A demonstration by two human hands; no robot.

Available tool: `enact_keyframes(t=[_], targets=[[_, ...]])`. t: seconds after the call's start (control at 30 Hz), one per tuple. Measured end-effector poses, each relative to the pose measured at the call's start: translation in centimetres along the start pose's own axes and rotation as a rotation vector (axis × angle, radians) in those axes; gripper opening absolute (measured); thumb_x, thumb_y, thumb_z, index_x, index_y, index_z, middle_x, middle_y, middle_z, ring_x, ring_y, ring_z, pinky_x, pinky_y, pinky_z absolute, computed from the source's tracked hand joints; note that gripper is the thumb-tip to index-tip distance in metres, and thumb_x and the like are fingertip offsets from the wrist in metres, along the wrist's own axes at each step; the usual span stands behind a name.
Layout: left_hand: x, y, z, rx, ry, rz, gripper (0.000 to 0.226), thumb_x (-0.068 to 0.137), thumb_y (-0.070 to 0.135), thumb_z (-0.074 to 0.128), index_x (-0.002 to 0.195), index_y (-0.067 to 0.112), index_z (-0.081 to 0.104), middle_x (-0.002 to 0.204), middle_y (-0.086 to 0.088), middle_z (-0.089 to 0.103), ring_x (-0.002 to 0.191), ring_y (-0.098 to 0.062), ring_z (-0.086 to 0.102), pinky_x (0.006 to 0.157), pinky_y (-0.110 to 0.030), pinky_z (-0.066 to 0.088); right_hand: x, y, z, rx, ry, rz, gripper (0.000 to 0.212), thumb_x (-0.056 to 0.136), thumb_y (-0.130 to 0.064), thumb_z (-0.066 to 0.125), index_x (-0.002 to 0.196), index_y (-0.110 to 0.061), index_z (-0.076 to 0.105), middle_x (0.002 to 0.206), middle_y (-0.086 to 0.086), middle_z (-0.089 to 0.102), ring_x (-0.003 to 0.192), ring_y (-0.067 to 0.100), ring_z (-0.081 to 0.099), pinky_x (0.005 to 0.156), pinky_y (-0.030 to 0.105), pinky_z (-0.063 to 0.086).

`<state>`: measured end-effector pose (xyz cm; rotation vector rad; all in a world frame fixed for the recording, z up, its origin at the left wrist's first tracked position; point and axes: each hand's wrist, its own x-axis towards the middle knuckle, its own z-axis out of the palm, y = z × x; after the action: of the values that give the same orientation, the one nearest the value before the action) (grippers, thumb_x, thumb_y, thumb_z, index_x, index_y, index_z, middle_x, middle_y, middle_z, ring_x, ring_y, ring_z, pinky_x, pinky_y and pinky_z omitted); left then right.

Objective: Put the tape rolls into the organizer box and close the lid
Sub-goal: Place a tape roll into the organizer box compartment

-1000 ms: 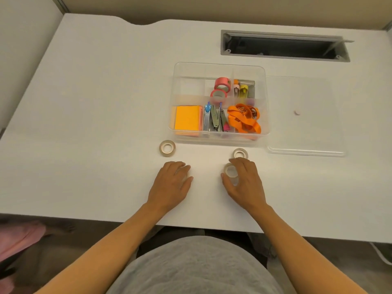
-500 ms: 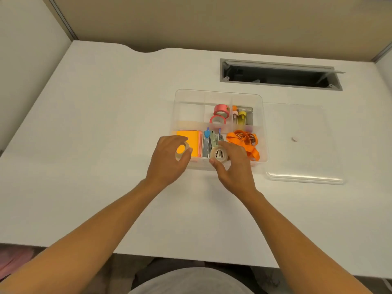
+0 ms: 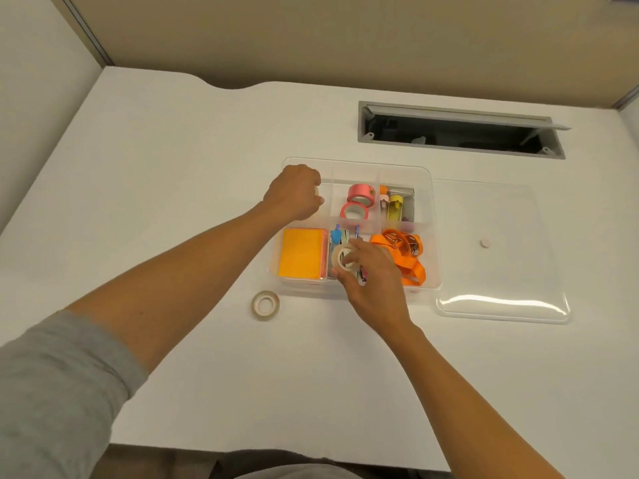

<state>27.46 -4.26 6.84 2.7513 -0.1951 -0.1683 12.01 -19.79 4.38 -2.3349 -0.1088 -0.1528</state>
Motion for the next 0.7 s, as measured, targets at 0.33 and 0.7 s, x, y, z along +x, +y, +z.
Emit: enact_keyframes(t=[0.33,0.7], targets=[[2.8,0.8,1.9,0.204,-0.287,-0.088,0.032,0.078,0.014,0.075,0.105,0.006,0.06,0.087,-0.007,0.054,0.073,-0.022,0.054,0.063,-0.028,0.044,0.1,-0.1,0.3,-0.008,0.016,-0.002,0.023,0.077,-0.027,0.078,0.092,-0.011,0.073,0.121,0.008,0.066,0.113,0.022,0.055,0.092,0.028,0.041],[0.8,-3.0,-0.8,-0.099,0.243,-0.122,0.033,0.086,0.009,0.065,0.118,0.009,0.062,0.12,-0.013,0.058,0.106,-0.029,0.058,0.078,-0.03,0.044,5.8,-0.4,0.0,-0.065,-0.064,-0.139,0.016,0.089,-0.018,0.064,0.095,-0.004,0.067,0.126,0.014,0.057,0.116,0.026,0.051,0.09,0.021,0.037]])
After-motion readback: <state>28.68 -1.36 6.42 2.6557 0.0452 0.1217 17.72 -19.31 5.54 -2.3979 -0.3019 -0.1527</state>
